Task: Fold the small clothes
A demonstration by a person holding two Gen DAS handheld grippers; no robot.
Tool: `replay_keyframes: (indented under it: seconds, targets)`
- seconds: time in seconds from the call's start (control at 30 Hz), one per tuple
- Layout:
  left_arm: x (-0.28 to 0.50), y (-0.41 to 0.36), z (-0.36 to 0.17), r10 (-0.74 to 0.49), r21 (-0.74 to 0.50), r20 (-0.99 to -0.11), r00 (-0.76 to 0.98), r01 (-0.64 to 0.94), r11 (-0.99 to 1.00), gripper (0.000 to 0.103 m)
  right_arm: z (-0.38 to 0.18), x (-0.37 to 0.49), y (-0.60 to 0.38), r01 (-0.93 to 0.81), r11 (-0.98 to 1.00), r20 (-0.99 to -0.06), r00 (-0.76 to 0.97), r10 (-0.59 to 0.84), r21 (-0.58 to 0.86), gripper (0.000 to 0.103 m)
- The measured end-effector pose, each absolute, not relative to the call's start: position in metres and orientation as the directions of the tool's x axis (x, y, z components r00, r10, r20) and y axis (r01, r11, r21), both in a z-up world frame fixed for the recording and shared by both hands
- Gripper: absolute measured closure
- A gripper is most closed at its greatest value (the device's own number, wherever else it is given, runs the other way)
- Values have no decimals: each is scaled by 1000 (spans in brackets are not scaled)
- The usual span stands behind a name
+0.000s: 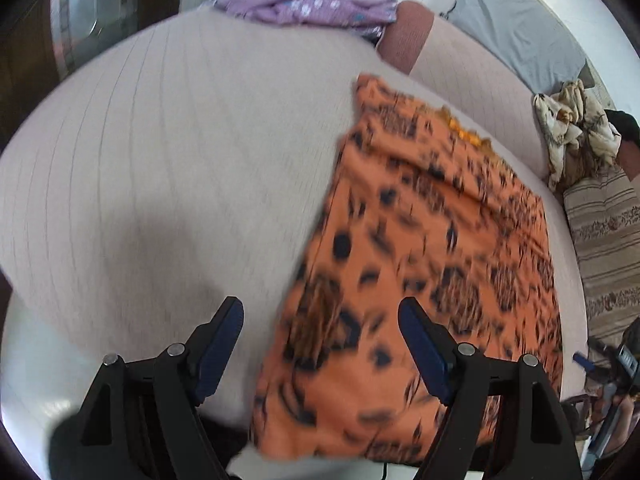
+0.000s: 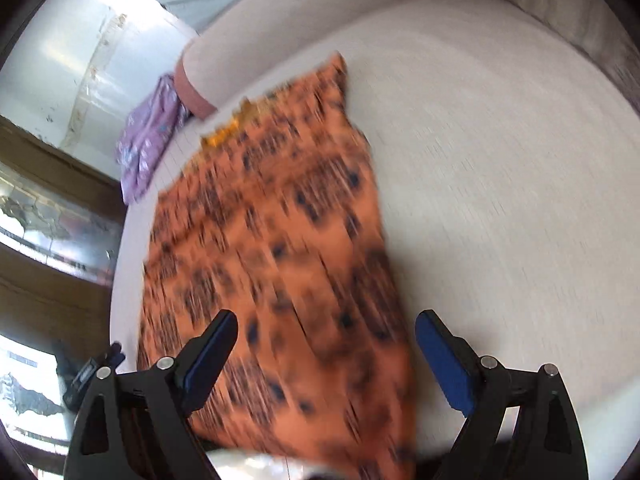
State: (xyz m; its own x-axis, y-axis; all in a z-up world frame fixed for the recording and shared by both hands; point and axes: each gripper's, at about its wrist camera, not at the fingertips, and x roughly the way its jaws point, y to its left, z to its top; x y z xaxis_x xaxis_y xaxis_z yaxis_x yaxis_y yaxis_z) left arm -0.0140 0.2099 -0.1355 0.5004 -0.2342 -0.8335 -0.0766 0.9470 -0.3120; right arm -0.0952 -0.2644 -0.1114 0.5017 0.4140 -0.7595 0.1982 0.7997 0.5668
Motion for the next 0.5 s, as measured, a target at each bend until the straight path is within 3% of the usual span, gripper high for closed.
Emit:
replay_keyframes:
  seconds: [0.17, 0.23, 0.27, 0.37, 0.43, 0.5]
  targets:
    - [-46, 217, -157, -252, -346, -846, 471, -124, 930, 23, -145, -135, -260, 240, 801, -804, 417, 424, 548, 15]
    - [-45, 216, -161, -245, -334, -853, 461, -122, 935, 23, -153, -140, -256, 239, 796, -801, 411, 436, 556, 27]
    - [-43, 216, -164, -237, -326, -859, 453, -128, 937, 23, -159, -140, -253, 244, 795, -805, 396, 442, 556, 40]
    - [-43, 214, -174, -235, -318, -868, 437, -126, 940, 23, -159, -138, -242, 228, 825, -829, 376, 415, 517, 57]
    - [-44, 211, -175, -208, -287, -874, 440, -120, 950, 24, -160, -138, -239, 224, 835, -837, 368, 405, 502, 60]
    - [-48, 208, -174, -192, -268, -874, 447, -114, 957, 37, -160, -142, -242, 232, 830, -834, 375, 405, 508, 66]
